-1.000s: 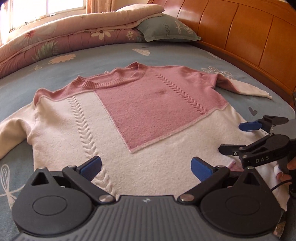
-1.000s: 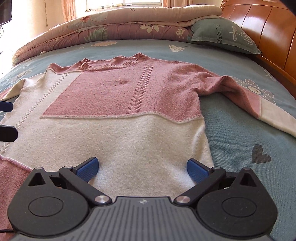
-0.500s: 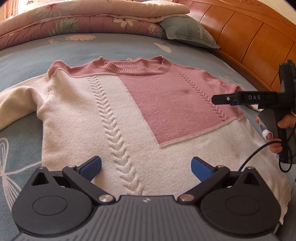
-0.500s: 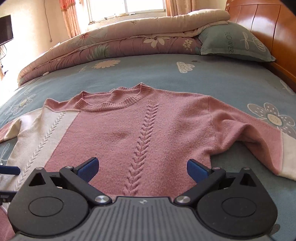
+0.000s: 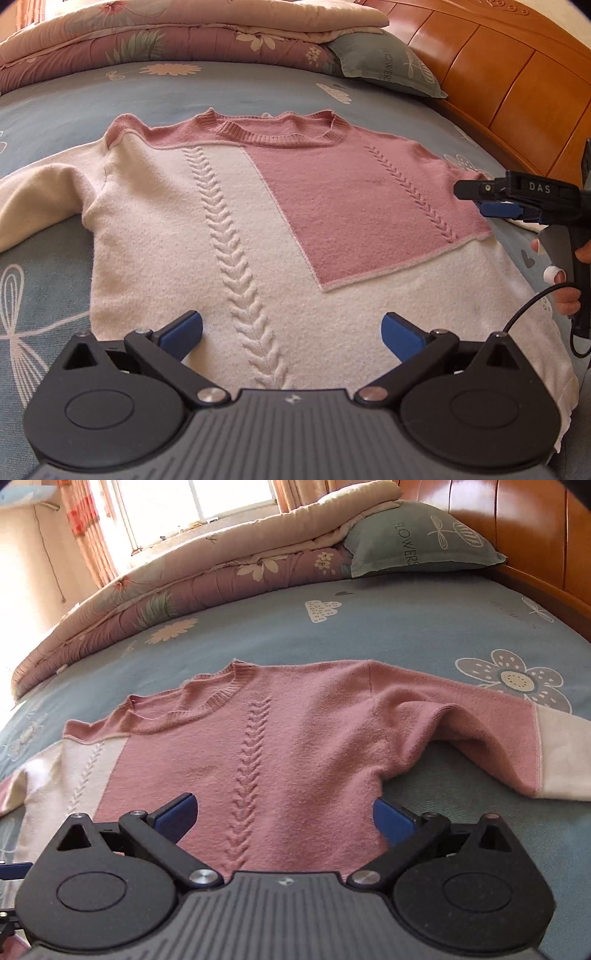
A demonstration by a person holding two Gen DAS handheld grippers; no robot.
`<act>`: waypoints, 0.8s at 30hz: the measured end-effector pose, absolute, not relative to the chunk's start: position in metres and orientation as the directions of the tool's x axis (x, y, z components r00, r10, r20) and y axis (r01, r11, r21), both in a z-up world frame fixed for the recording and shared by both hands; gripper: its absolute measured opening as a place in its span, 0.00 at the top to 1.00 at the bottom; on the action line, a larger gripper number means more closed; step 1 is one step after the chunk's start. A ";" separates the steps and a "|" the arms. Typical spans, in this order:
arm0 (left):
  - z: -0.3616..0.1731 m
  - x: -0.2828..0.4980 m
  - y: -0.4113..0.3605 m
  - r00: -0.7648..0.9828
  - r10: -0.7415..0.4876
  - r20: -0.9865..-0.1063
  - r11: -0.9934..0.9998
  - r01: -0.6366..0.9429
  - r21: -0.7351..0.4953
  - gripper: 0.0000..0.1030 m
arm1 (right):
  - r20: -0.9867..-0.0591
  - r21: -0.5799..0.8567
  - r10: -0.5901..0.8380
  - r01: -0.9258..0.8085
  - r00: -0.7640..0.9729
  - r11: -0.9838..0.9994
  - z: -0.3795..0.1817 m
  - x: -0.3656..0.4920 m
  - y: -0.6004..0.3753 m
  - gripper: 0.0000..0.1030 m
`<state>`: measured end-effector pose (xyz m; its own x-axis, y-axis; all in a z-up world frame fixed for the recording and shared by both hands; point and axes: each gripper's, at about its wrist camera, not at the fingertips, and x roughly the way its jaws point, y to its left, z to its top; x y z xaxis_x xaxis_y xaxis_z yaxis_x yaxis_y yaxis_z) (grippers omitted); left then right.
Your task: Fold clothes
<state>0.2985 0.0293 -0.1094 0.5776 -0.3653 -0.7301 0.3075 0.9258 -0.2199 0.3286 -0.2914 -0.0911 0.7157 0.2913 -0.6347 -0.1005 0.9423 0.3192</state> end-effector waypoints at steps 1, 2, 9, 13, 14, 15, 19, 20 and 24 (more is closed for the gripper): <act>-0.109 0.298 0.029 0.577 -0.364 -0.731 0.926 0.307 -0.218 0.01 | -0.635 0.340 0.334 -0.137 0.697 0.930 -0.093 0.323 -0.286 0.00; -0.109 0.298 0.029 0.576 -0.362 -0.733 0.927 0.307 -0.217 0.01 | -0.638 0.357 0.376 -0.174 0.672 0.918 -0.096 0.318 -0.280 0.00; -0.112 0.300 0.030 0.575 -0.361 -0.734 0.928 0.301 -0.221 0.01 | -0.699 0.188 0.256 -0.173 0.668 0.967 -0.122 0.267 -0.282 0.00; -0.112 0.302 0.030 0.581 -0.357 -0.731 0.930 0.289 -0.225 0.01 | -0.683 0.198 0.245 -0.148 0.688 0.969 -0.128 0.242 -0.295 0.00; -0.112 0.302 0.029 0.581 -0.355 -0.732 0.932 0.287 -0.223 0.01 | -0.680 0.223 0.256 -0.140 0.687 0.965 -0.126 0.240 -0.299 0.00; -0.113 0.303 0.029 0.582 -0.352 -0.733 0.933 0.286 -0.220 0.01 | -0.676 0.250 0.269 -0.131 0.686 0.960 -0.124 0.239 -0.304 0.00; -0.114 0.303 0.027 0.586 -0.346 -0.733 0.934 0.289 -0.209 0.01 | -0.629 0.429 0.336 -0.046 0.701 0.902 -0.113 0.243 -0.340 0.00; -0.114 0.304 0.027 0.587 -0.343 -0.734 0.935 0.289 -0.206 0.01 | -0.608 0.467 0.336 -0.018 0.719 0.884 -0.112 0.244 -0.353 0.00; -0.114 0.304 0.024 0.592 -0.333 -0.734 0.938 0.288 -0.192 0.01 | -0.572 0.555 0.216 0.180 0.791 0.812 -0.108 0.250 -0.419 0.00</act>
